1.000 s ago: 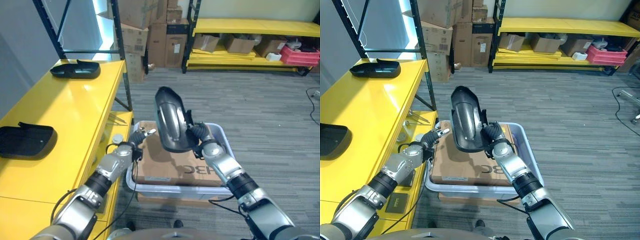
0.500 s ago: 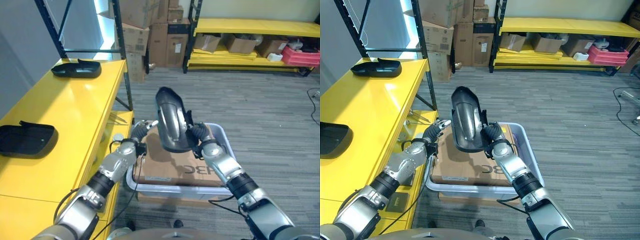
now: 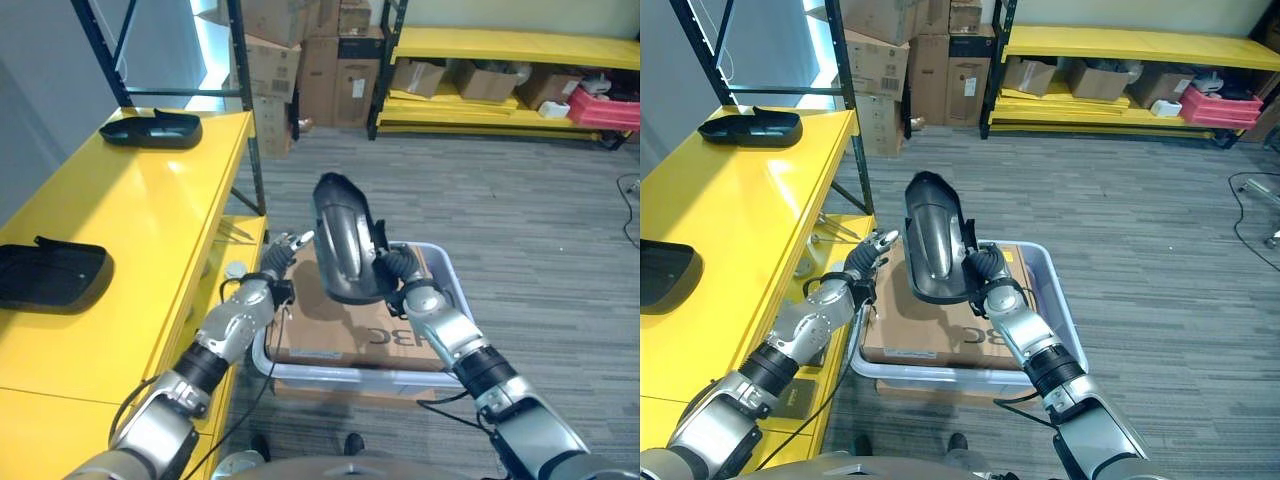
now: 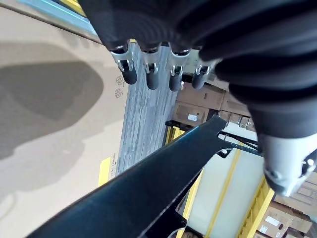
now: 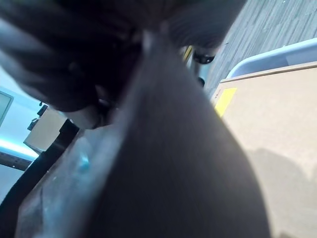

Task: Move parts from the plastic box to the shelf.

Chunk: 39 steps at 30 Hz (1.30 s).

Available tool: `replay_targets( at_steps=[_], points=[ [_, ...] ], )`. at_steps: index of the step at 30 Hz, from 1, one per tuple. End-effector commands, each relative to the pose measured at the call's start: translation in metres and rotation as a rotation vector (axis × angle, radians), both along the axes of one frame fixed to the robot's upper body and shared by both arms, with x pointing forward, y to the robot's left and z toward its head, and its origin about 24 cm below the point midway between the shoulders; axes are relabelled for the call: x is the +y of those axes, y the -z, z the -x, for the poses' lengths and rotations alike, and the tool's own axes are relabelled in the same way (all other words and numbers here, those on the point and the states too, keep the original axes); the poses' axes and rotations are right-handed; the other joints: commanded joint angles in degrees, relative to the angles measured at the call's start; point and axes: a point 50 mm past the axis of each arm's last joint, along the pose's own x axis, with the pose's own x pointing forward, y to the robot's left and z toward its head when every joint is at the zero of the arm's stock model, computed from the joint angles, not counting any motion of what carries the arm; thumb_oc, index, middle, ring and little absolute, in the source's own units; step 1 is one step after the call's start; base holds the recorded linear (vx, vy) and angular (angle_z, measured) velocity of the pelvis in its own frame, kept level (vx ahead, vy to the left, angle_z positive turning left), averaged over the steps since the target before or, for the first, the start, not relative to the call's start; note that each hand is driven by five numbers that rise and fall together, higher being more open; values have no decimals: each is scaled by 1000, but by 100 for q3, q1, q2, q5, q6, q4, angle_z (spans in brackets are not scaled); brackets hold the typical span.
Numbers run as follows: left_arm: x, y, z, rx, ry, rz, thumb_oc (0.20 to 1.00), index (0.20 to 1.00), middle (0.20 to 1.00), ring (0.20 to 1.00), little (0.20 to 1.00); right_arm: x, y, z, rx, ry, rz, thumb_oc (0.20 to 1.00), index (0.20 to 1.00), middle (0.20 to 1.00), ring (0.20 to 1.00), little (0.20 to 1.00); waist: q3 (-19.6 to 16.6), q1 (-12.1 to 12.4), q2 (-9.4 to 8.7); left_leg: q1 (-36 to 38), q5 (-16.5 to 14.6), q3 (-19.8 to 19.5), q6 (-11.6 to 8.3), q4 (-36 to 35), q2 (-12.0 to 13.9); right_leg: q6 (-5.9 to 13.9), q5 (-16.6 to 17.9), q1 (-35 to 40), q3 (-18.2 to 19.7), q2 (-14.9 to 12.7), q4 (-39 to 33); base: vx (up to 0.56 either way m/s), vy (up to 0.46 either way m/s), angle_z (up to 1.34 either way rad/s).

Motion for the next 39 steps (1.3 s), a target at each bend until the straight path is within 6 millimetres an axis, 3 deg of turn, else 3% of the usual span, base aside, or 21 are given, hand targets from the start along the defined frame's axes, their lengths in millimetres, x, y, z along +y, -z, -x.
replay_targets(
  at_steps=[1, 13, 27, 35, 39],
  points=[
    [-25, -17, -7, -98, 66, 23, 1000, 1000, 1000, 1000, 1000, 16, -43, -19, -189, -37, -52, 200, 200, 200, 200, 200, -318, 105, -19, 61, -502, -99, 22, 240, 21, 402, 67, -131, -287, -189, -26, 0, 0, 0],
    [-36, -34, -8, -199, 150, -26, 1000, 1000, 1000, 1000, 1000, 17, -31, -20, -139, -13, -42, 200, 200, 200, 200, 200, -334, 94, -8, 78, -505, -85, 25, 260, 27, 381, 53, -114, -253, -169, -14, 0, 0, 0],
    [-38, -27, -13, -237, 277, -379, 1000, 1000, 1000, 1000, 1000, 24, -27, -29, -94, -1, -18, 200, 200, 200, 200, 200, -422, 109, 42, 108, -482, -117, 7, 183, 28, 391, 35, -121, -207, -141, -30, 0, 0, 0],
    [-27, -15, -17, -154, 134, -384, 1000, 1000, 1000, 1000, 1000, 23, -29, -34, -95, 9, -8, 200, 200, 200, 200, 200, -428, 156, 62, 114, -465, -160, -11, 183, 15, 398, 47, -105, -227, -154, -30, 0, 0, 0],
    [-10, -12, -22, -140, 2, -355, 1000, 1000, 1000, 1000, 1000, 14, -30, -33, -117, 44, -1, 200, 200, 200, 200, 200, -424, 179, 66, 116, -454, -194, -30, 191, 16, 400, 56, -92, -244, -162, -30, 0, 0, 0]
  ],
)
